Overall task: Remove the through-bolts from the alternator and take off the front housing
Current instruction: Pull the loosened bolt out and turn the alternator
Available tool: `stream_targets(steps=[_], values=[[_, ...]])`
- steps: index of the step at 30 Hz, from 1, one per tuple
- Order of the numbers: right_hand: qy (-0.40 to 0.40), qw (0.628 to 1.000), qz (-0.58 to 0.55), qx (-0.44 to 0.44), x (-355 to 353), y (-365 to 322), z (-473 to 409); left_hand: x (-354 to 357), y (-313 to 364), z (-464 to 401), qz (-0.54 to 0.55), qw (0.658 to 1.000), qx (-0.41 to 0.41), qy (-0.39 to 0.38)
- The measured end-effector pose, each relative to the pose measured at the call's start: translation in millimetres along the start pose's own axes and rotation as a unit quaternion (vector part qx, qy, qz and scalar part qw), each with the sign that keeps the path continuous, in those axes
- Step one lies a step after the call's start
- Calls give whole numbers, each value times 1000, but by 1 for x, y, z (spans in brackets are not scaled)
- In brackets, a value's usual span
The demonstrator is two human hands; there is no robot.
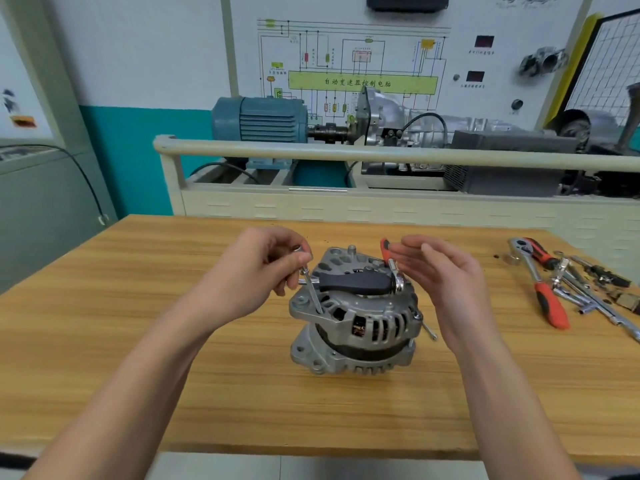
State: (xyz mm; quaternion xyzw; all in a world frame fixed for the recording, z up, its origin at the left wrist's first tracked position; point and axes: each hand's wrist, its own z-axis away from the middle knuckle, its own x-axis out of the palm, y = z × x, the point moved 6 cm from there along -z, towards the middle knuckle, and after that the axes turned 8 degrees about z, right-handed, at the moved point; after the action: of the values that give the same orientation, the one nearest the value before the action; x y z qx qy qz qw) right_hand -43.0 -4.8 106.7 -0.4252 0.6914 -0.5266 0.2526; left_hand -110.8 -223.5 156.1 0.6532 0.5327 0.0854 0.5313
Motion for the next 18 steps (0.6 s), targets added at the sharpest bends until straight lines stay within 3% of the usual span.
stream_targets(steps=[4,8,18], values=[[3,998,48,-39,5,-10,4,14,-5,-3,-52,997,9,-52],[-50,985,131,-97,25,-22,14,29,-18,-2,-81,993,-13,-84],[-88,962,228,-121,42,-22,20,34,-21,1,-113,989,6,-93]])
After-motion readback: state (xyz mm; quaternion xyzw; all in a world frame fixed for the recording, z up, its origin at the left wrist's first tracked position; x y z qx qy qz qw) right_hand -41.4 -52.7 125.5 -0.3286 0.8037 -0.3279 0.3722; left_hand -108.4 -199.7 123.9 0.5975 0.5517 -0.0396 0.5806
